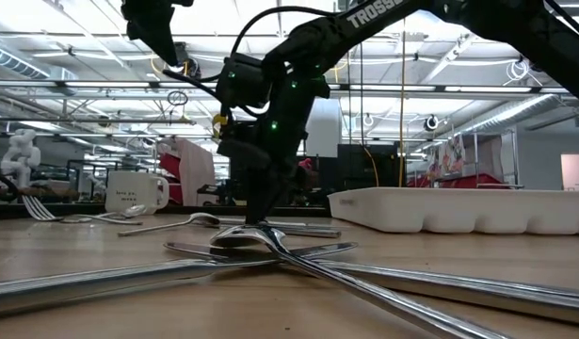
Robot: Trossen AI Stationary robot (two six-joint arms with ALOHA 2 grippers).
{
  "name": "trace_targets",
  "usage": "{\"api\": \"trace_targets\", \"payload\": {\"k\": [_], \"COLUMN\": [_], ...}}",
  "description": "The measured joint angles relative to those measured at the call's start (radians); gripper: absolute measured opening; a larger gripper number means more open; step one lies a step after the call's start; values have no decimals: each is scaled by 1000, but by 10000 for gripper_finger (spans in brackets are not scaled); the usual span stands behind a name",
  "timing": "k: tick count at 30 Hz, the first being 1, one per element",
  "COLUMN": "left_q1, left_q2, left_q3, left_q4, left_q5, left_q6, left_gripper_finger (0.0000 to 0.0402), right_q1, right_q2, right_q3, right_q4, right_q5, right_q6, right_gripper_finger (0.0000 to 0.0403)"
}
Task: Sort silverware
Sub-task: Put the silver table knife into the silverware tray
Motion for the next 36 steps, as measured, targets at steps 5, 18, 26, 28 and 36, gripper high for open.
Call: {"api": "trace_targets", "payload": {"k": [5,18,26,28,36], "left_q1": [0,0,0,0,1], "left_q2": [0,0,0,0,0], "left_q3": [0,0,0,0,0], "left_q4": [0,-6,-7,-8,-6], "left_q5": [0,0,0,0,0], "left_q6": [0,2,25,21,20], "left_gripper_finger": [13,13,13,13,13], "right_q1": [-8,2,-7,-15,-20], "right_q2": [-39,-114,-150,-143,-90], "right_q3": [19,104,147,147,147], "right_q4": [-11,-77,-219,-250,-252], "right_q5": [-20,-17,-3,0,-5], "right_q6": [2,-64,-242,-325,-496], "right_gripper_finger": [2,3,1,6,131]}}
